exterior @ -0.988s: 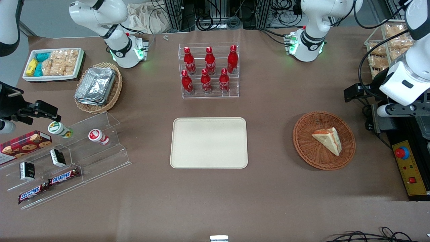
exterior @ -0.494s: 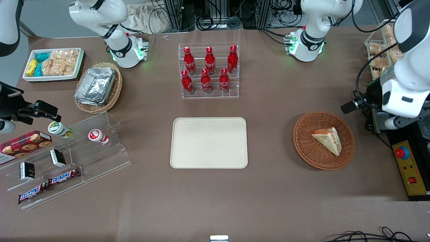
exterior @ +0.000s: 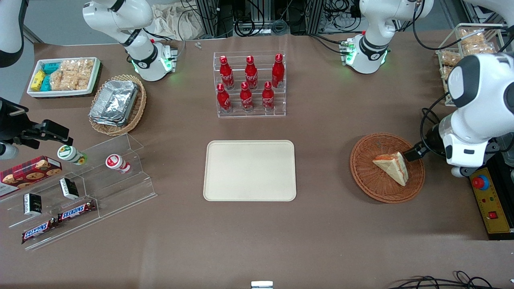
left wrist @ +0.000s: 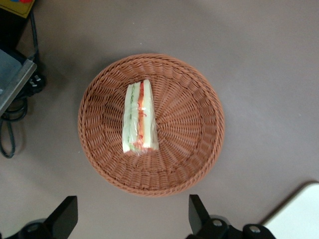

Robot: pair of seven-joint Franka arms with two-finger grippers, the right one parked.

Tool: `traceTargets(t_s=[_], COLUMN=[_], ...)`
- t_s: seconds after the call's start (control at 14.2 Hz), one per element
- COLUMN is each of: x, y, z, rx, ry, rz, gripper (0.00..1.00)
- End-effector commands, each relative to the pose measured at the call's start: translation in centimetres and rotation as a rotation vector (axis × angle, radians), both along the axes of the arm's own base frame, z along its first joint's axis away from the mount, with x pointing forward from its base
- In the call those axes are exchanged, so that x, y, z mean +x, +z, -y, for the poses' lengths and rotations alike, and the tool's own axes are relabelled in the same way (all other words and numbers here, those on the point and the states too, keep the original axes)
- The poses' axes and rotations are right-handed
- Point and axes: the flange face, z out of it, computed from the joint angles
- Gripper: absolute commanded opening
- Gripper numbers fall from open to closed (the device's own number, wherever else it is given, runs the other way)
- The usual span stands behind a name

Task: Place sandwich from basket to tray
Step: 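Close the left gripper on the wrapped sandwich's edge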

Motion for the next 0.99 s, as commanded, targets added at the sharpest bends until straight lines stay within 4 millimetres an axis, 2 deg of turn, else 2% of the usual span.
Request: traceTargets(t_s=[0.0, 0.14, 0.35, 0.64, 0.92], x=[-1.2, -1.6, -1.7, -2.3, -2.7], y=[-4.7, -8.5, -12.5, -16.2, -17.9], z=[-0.8, -1.0, -1.0, -1.1, -1.3], rx=[0.01, 0.016, 0.026, 0.032, 0.035], ry=[0.069, 0.101, 0.117, 0.117, 0.12], rz=[0.023, 0.029, 0.032, 0.027, 0.014], gripper=[1.0, 1.0, 1.0, 1.0, 1.0])
